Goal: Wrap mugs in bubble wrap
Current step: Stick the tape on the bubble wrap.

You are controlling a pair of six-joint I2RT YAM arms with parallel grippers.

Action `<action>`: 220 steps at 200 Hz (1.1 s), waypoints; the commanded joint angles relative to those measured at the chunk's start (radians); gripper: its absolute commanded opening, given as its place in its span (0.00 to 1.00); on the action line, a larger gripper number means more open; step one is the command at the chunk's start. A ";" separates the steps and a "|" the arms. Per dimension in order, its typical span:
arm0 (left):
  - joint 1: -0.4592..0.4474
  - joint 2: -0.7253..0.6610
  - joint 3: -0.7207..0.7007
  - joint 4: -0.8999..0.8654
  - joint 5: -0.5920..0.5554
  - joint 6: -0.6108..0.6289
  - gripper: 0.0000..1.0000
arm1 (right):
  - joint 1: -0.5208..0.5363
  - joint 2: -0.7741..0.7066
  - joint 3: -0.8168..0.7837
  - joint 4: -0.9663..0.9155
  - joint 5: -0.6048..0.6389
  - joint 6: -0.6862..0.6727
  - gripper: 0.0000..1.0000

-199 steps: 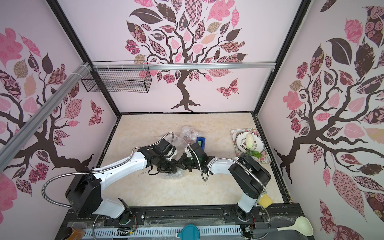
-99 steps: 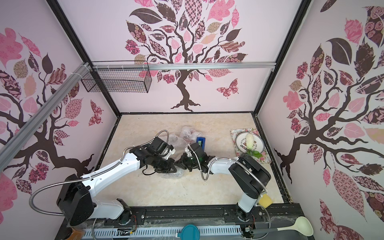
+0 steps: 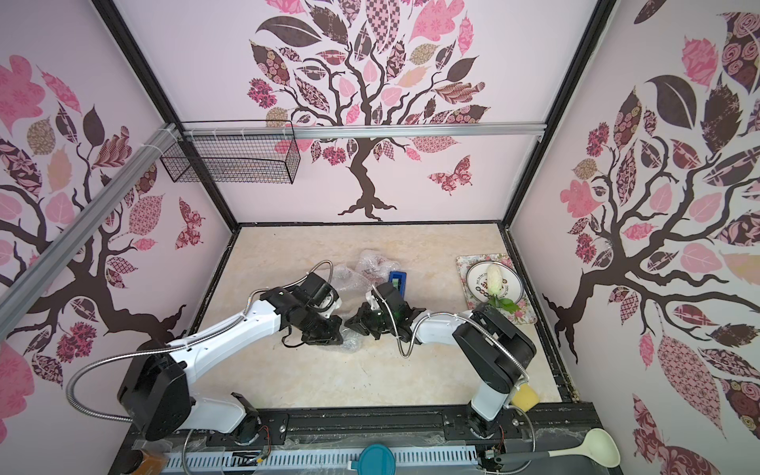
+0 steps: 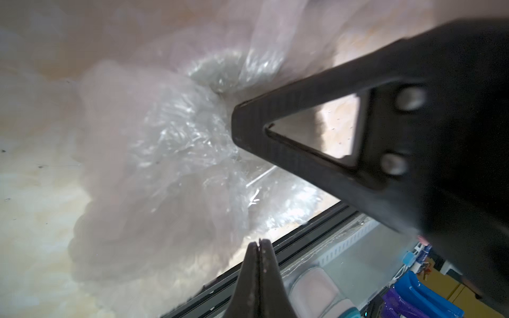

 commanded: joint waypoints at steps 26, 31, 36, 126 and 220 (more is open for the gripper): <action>0.095 -0.047 0.180 0.010 -0.045 -0.002 0.00 | 0.001 -0.006 0.007 -0.085 0.016 -0.014 0.00; 0.101 -0.030 0.178 0.031 -0.028 0.000 0.00 | 0.001 -0.004 0.009 -0.085 0.015 -0.015 0.00; 0.105 -0.012 0.177 0.053 -0.012 0.006 0.00 | 0.000 -0.004 0.009 -0.085 0.015 -0.014 0.00; 0.106 0.203 0.213 0.077 0.050 0.174 0.00 | 0.005 0.000 0.022 -0.102 0.019 -0.019 0.00; 0.075 0.315 0.205 0.115 0.007 0.189 0.00 | 0.008 0.013 0.041 -0.104 0.009 -0.016 0.00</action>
